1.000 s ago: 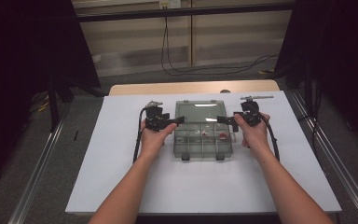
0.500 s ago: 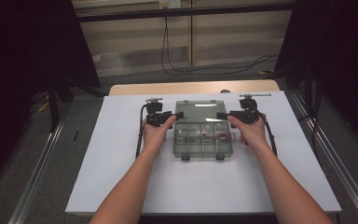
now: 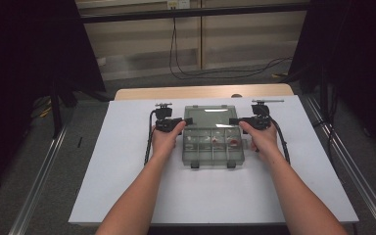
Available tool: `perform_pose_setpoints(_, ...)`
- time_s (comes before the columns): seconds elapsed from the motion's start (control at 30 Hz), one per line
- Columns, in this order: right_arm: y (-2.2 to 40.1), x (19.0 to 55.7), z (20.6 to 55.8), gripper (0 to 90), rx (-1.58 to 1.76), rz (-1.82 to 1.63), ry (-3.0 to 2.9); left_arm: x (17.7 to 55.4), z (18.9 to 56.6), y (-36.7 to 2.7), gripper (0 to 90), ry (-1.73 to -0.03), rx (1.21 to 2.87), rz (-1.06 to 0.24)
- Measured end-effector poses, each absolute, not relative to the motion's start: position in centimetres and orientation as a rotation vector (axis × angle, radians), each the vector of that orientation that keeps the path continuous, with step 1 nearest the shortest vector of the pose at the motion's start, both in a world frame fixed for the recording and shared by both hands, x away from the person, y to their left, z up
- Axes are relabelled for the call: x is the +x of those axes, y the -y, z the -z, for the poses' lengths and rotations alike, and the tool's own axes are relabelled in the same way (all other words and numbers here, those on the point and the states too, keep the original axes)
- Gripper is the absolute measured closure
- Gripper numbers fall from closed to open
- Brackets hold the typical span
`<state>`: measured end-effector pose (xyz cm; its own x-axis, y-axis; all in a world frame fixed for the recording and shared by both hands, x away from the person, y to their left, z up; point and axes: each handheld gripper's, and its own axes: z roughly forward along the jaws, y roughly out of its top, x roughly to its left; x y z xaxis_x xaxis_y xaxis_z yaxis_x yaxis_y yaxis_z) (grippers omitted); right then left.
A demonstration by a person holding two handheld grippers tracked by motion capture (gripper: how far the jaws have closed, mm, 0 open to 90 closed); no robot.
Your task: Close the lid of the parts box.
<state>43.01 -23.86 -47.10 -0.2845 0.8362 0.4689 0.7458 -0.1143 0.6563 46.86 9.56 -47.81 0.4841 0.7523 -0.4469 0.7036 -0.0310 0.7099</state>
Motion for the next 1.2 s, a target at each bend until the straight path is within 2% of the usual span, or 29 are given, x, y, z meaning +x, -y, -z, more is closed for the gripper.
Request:
perform_pose_setpoints(0.43, 23.8, 43.6, 48.4, 46.1, 1.867, -1.329, -2.035, 47.2, 48.6, -9.1, 46.8, -1.285, 1.726, -0.022)
perform_pose_setpoints(0.83, 23.7, 44.0, 48.8, 42.2, 1.892, -1.315, -2.063, 47.6, 49.2, -9.0, 46.4, -1.322, 1.718, 0.011)
perform_pose_setpoints(1.07, 23.5, 43.9, 48.7, 50.2, 1.863, -1.319, -2.046, 47.7, 49.3, -9.0, 52.3, -1.312, 1.709, 0.051)
perform_pose_setpoints(1.2, 23.7, 43.7, 48.3, 57.4, 1.822, -1.321, -2.041, 47.6, 48.9, -9.2, 57.6, -1.292, 1.702, 0.009)
